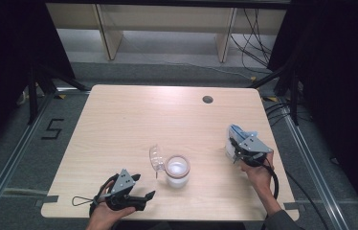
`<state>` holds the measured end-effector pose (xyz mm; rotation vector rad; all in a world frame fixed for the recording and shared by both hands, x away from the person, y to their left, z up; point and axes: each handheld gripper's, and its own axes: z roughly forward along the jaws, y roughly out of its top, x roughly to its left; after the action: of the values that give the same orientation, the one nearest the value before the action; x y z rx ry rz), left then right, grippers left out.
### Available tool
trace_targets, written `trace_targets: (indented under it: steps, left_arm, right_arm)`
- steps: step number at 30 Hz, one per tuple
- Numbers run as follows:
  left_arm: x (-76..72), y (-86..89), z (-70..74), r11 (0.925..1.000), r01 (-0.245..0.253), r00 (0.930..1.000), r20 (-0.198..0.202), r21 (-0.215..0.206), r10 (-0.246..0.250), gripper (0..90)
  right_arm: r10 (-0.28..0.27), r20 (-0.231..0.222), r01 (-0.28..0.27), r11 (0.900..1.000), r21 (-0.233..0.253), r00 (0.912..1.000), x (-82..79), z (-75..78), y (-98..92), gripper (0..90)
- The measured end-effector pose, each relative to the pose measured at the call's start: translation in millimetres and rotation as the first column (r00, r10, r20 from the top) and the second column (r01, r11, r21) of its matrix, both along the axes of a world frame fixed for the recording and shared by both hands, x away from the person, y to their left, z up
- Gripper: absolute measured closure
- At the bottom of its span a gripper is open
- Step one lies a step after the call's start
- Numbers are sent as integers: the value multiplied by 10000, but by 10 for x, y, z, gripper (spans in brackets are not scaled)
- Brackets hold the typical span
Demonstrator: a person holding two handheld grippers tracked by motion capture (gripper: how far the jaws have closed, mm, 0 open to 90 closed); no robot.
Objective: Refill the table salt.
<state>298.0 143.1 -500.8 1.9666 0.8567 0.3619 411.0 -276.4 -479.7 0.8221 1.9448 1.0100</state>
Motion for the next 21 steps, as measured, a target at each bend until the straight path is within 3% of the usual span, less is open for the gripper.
trace_targets:
  steps: [5,7,8,12,15,17,21]
  left_arm:
    - [5,-5,-2,10000,82,9999,61,-22,-82,202]
    - [5,-5,-1,10000,82,9999,59,-26,-82,202]
    - [1,-1,0,10000,12,10000,2,-3,-12,202]
    - [3,-2,1,10000,14,10000,11,-7,-14,202]
    - [2,-3,2,10000,20,10000,15,-28,-20,202]
    - [5,-4,2,10000,8,10000,28,-28,-8,201]
    - [6,2,2,10000,7,10000,32,31,-7,201]
  right_arm:
    - [-66,181,64,9999,142,9998,-13,27,-13,657]
    - [-119,-28,120,9994,314,9999,-29,32,-9,647]
    - [-87,327,75,9993,376,9994,-18,37,-16,619]
    - [-207,152,195,9968,781,9997,-50,64,-25,527]
    - [-276,280,249,9952,947,9992,-73,72,-29,499]
    - [-248,235,229,9967,773,9994,-86,83,-41,483]
    - [-369,432,326,9950,943,9984,-112,94,-25,448]
